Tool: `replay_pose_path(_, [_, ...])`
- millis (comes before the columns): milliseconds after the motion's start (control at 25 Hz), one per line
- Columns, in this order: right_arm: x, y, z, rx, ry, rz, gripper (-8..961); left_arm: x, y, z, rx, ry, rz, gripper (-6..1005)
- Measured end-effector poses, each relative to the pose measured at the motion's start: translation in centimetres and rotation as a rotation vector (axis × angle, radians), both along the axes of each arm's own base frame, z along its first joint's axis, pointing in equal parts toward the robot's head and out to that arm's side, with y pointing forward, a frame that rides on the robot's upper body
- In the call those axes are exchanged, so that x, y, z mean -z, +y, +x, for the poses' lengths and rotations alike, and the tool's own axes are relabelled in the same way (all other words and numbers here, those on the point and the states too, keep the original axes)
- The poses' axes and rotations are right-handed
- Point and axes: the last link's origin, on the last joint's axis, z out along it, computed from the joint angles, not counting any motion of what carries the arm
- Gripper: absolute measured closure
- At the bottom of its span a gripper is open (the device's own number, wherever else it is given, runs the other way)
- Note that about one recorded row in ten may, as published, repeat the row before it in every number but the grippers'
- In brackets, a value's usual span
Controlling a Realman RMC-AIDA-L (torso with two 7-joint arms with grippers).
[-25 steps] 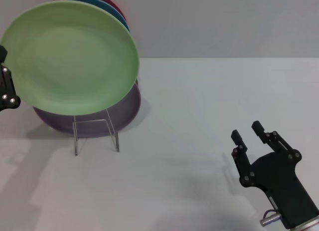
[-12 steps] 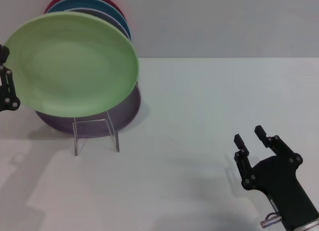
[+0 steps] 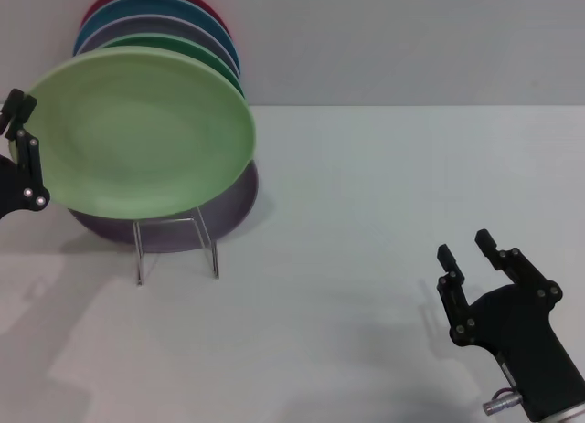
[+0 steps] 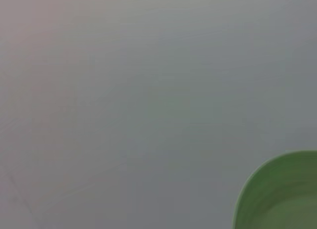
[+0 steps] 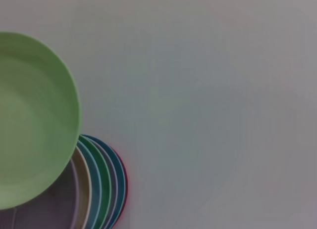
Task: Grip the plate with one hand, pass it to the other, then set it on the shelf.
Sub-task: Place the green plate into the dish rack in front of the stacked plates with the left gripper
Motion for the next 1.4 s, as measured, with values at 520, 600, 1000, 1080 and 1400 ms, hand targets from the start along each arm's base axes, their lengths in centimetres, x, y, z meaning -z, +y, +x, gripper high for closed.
replay_pose_path(520, [-0.2, 0.3, -0.2, 0.009, 0.006, 0.019, 550, 1.3, 0.0, -0.4, -0.026, 0.094, -0.037, 973])
replay_pose_path(600, [-0.2, 0.4, -0.2, 0.007, 0.006, 0.016, 550, 1.5, 0.0, -0.5, -0.034, 0.096, -0.042, 972])
replay_pose_path(1000, [0.0, 0.6, -0.3, 0.01, 0.002, 0.006, 549, 2.6, 0.3, -0.7, -0.079, 0.123, -0.059, 973])
replay_pose_path(1080, [0.0, 0.7, -0.2, 0.014, 0.001, 0.004, 549, 2.8, 0.3, -0.7, -0.085, 0.123, -0.062, 968])
replay_pose_path(1400, [0.1, 0.8, -0.2, 0.019, 0.001, 0.0, 550, 3.1, 0.2, -0.7, -0.09, 0.134, -0.073, 925])
